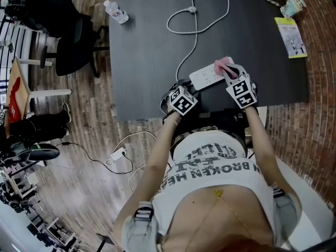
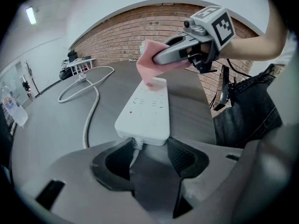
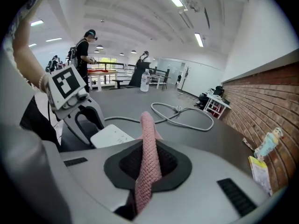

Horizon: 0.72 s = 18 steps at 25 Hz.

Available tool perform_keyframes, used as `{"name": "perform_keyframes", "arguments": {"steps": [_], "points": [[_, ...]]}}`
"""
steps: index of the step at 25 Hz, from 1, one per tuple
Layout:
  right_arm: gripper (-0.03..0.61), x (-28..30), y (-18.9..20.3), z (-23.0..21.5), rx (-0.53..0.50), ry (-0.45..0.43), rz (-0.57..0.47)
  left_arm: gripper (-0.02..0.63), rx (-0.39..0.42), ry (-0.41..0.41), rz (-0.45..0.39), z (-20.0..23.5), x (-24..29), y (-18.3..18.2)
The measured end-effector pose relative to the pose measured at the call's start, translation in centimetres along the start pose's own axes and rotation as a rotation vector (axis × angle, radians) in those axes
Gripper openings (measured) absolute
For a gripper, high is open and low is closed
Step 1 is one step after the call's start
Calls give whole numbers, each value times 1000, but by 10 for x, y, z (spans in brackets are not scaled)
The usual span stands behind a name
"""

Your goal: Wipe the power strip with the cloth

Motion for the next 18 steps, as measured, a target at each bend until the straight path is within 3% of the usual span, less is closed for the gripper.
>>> {"name": "perform_keyframes", "arguments": {"steps": [7,13,18], "points": [[17,7,-43,48,-93,-181,-90,225,0,8,10,-2,2,-1],[17,33,-46,86,-145,-314,-62,225,3,3,9,-4,3,0],[17,53,-36,105,-149,-355,-14,225,5,2,11,-2,4,-2]]}}
Point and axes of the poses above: the fingertips, and each gripper's own axes: x forward along the fingers, z to its left, y out of its underside, the point moved 10 cm from there along -x, backward along the fingers, and after that the axes turned 15 degrees about -x, right-handed, at the moved point
